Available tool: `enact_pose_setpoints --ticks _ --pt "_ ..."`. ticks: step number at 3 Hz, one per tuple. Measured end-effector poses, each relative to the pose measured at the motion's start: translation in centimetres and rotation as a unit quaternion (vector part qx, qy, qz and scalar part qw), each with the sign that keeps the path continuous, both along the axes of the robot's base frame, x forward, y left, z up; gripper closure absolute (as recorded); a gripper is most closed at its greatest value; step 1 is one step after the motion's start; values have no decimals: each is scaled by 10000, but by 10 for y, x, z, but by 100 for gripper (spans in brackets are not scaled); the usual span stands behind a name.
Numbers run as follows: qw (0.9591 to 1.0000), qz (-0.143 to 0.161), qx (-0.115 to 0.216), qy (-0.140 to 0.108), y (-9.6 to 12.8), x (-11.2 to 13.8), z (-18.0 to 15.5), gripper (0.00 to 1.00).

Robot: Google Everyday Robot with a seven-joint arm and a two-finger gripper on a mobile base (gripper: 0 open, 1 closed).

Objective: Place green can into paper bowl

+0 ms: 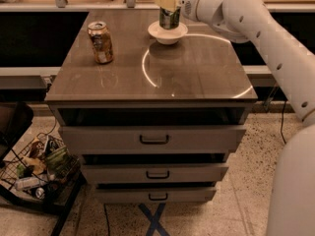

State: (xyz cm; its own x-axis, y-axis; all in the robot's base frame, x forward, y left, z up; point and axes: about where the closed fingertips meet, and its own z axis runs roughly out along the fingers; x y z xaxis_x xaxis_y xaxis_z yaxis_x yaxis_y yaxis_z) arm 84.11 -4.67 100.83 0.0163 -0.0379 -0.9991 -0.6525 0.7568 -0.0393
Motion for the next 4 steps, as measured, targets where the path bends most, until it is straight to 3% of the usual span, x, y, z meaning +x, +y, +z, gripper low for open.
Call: enact_pose_setpoints --ticks 2,4 --pt "9999 52 -4 -134 21 24 -4 100" --pt "9998 52 -82 -181 28 47 -14 100"
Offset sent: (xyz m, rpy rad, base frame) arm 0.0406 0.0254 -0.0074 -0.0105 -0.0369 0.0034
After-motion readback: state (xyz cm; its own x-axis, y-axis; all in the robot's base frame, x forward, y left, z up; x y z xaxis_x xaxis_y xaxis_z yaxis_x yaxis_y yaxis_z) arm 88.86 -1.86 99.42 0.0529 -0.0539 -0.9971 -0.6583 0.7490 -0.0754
